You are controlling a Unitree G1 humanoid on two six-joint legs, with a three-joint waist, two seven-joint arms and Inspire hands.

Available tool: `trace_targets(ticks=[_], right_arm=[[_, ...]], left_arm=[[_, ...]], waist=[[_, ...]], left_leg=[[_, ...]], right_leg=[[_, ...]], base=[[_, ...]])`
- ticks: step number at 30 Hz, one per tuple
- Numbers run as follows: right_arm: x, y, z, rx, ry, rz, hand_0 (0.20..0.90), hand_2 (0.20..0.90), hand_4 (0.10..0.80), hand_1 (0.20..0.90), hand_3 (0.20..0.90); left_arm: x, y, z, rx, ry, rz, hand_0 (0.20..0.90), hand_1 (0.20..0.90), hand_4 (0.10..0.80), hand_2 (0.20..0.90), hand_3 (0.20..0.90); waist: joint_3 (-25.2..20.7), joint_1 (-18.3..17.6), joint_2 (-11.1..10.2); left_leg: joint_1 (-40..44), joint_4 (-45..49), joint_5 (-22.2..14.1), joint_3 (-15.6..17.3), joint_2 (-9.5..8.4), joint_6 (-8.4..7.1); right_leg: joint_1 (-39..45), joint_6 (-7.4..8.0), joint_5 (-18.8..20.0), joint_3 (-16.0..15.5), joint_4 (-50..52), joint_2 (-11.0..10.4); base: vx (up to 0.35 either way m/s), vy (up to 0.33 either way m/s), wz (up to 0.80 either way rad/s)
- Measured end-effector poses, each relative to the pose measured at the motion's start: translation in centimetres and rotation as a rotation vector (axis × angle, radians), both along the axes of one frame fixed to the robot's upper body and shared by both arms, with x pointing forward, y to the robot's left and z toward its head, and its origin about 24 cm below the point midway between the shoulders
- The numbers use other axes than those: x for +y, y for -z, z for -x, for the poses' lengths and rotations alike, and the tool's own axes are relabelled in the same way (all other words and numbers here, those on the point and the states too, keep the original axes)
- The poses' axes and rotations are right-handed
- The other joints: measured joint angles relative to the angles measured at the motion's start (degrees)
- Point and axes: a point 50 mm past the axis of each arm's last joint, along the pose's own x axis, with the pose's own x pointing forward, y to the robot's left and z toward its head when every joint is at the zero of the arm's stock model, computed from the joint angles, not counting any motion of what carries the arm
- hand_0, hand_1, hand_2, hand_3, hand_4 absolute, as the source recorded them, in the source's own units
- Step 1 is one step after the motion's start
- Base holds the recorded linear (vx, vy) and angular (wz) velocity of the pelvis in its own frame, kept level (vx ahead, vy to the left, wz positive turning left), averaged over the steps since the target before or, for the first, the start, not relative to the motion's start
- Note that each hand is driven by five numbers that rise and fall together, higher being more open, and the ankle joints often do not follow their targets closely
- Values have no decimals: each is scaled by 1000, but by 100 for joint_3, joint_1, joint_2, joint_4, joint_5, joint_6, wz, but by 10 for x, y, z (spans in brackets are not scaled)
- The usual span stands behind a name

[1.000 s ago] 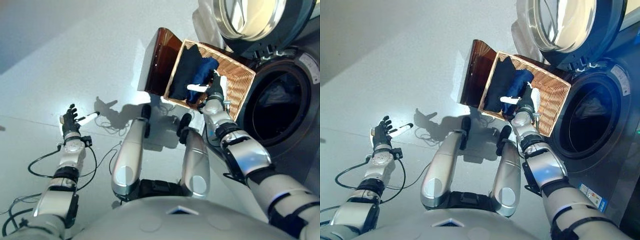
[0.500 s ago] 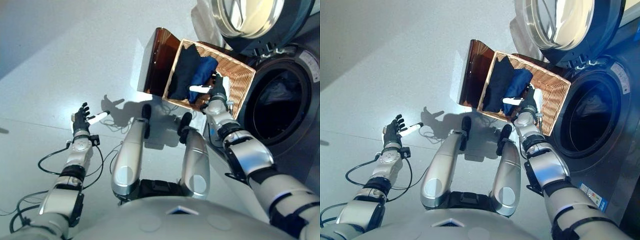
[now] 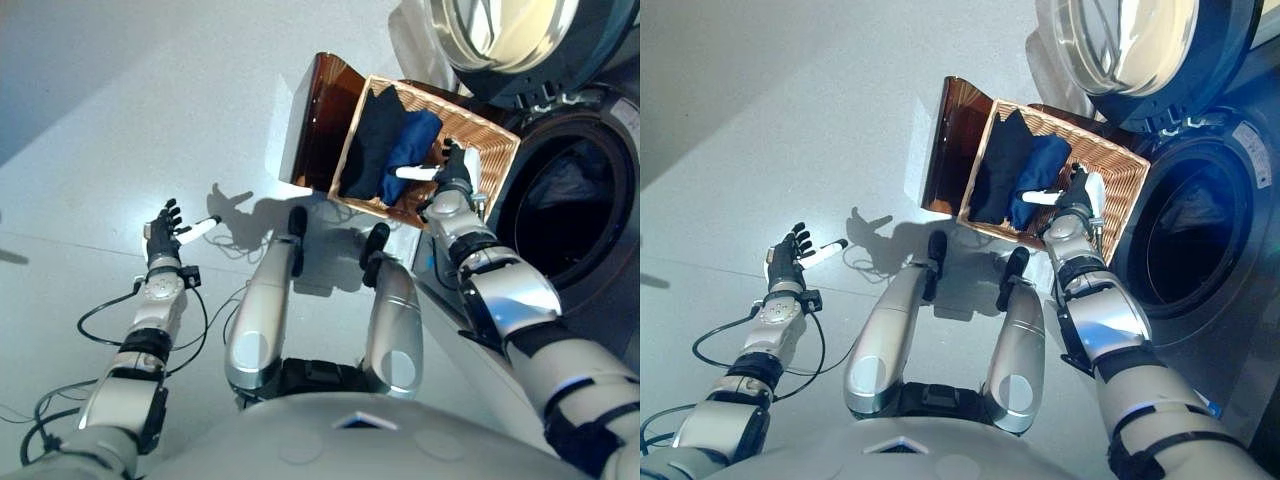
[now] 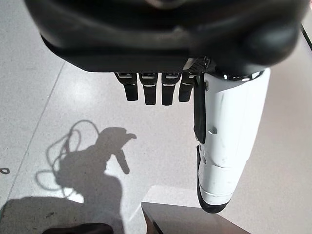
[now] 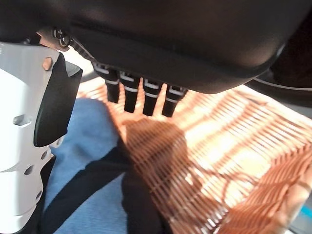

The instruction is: Pick up the clothes and place them into the washing machine

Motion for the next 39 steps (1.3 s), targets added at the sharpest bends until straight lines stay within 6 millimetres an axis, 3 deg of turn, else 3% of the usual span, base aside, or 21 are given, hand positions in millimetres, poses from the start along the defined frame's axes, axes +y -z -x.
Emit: trace_targets(ticks=[14,22,23,25,39], right_arm=[[5,-17,-12,-42,-20,-24,900,900,800,900,900],[5,-16,-11,-37,-20,-23,900,900,800,900,900],[5,-16,-11,-36,-21,-23,604,604,588,604,604],[4,-16,-11,-36,-25,-22,200,200,300,200,200],[1,-13,-9,14,-26,8,200,200,300,200,200]], left_arm=[[-3,-5,-5,-33,4,22,900,900,800,900,900],[-3,-2,-1,-21,0,25,900,900,800,900,900],[-3,-1,0,-19,-1,25,900,900,800,900,900],[-2,-1,0,-19,-1,26,900,900,800,900,900],[-2,-1,0,-18,1,25,900,900,800,900,900]], waist=[[106,44,103],[130,124,123],[130,125,123],[130,125,123],[129,122,122]], left_leg=[[-587,582,-79,-92,-58,38],[-591,746,-96,-117,-58,28],[-601,776,-103,-119,-59,34],[-658,818,-112,-133,-58,39],[-760,896,-119,-120,-58,52]], right_leg=[[-572,-32,-208,-1,671,-63],[-572,-2,-252,9,829,-104],[-574,-8,-259,8,856,-107],[-603,0,-269,-4,879,-108],[-685,-32,-249,1,932,-118]], base=[[-26,2,5],[0,0,0],[0,0,0],[-7,13,4],[0,0,0]])
